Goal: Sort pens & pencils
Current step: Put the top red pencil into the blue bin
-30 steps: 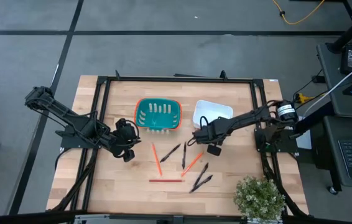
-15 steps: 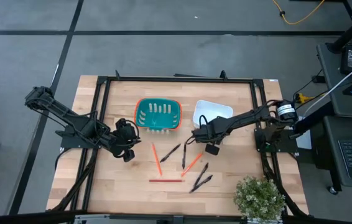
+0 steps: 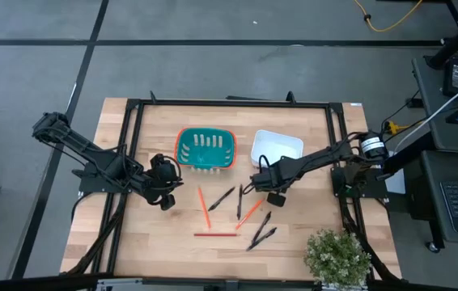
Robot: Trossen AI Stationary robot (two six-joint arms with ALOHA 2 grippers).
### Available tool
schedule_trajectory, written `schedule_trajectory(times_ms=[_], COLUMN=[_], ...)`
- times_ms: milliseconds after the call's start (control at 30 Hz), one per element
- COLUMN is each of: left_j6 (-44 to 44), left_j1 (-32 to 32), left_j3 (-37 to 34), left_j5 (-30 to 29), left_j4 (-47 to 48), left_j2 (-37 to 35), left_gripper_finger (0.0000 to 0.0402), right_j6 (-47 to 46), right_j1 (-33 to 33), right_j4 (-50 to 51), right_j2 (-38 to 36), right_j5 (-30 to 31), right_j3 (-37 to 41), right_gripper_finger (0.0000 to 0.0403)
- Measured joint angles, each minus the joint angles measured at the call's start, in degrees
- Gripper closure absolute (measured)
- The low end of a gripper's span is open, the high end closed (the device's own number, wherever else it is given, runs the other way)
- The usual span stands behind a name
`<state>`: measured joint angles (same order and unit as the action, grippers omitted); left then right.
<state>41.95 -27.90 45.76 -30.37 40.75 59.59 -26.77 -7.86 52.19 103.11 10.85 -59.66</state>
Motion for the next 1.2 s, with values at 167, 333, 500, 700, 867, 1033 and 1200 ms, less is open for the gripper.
schedule_trajectory(times_ms=[167,333,500,700,867,1033,1200], left_j6=[-0.04,-0.06,-0.04,-0.04,-0.02,-0.02,-0.02], left_j1=[0.00,0.00,0.01,0.02,0.01,0.00,0.02], left_j3=[0.00,0.00,0.00,0.00,0.00,0.00,0.00], left_j5=[0.00,-0.37,-0.49,-0.50,-0.50,-0.50,-0.50], left_j4=[0.84,0.90,0.90,0.85,0.85,0.85,0.83], left_j2=[0.00,0.00,0.00,0.00,0.00,0.00,0.00], left_gripper_finger=[0.0345,0.0345,0.0345,0.0345,0.0345,0.0345,0.0345], right_j6=[0.37,1.90,2.82,1.51,1.22,1.21,0.48], right_j1=[1.48,2.64,3.15,3.19,3.21,3.32,4.15], right_j4=[-3.57,-3.83,-3.85,-3.60,-2.26,0.07,3.91], right_j2=[-0.31,-0.26,-0.20,-0.17,-0.06,0.13,0.22], right_j5=[-0.59,-1.32,-1.42,-1.90,-1.90,-1.51,-0.35], right_j3=[2.78,3.26,3.31,3.35,2.65,1.40,1.49], right_gripper_finger=[0.0312,0.0312,0.0312,0.0312,0.0312,0.0312,0.0312])
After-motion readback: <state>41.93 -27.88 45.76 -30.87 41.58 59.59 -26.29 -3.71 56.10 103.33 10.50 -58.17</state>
